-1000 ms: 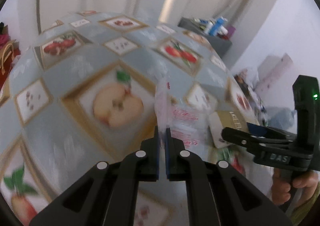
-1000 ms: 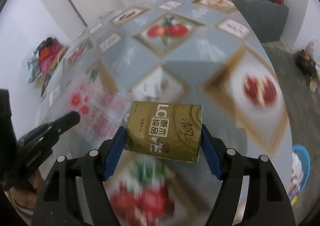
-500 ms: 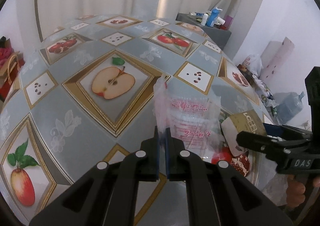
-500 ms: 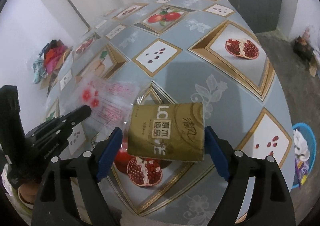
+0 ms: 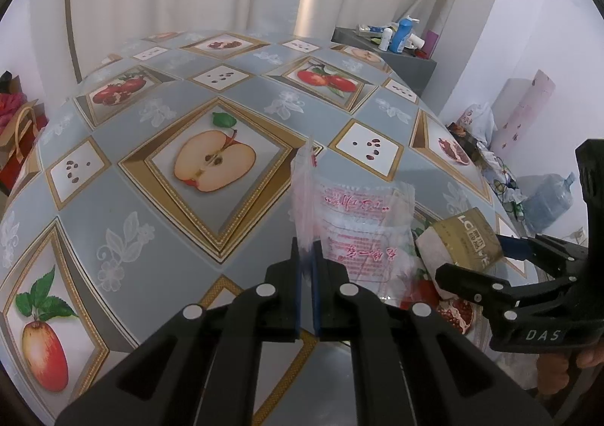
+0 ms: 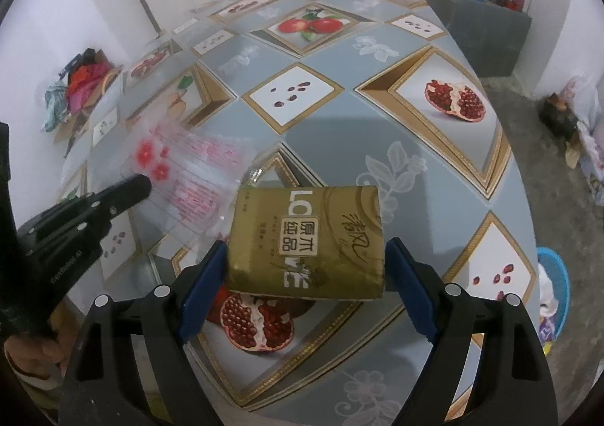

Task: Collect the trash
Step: 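Lift the wrapper and gold box off the table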

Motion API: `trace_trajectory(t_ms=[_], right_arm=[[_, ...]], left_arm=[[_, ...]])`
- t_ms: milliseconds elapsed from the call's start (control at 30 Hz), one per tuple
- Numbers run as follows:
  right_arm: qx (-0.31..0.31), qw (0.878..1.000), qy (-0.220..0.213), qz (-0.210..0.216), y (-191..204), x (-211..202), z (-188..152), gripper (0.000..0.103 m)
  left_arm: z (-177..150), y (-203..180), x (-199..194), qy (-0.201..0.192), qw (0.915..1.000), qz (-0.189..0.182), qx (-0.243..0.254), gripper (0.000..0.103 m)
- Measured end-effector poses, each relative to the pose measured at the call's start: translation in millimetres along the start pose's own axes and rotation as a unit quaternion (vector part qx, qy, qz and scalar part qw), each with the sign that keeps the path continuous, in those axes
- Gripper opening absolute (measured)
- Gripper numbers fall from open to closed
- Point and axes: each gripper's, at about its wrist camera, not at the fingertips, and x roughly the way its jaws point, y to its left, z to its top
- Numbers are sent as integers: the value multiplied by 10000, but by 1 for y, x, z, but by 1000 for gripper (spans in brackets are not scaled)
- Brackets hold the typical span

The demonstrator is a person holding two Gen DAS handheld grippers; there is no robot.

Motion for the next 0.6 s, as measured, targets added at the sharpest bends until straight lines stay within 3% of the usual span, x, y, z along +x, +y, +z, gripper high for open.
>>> trace_trajectory(t_ms=[600], right_arm=[[125,9999,-25,34,1,-2,-1,70]], left_arm=[[4,-2,-3,-77,9999,38,58,4]])
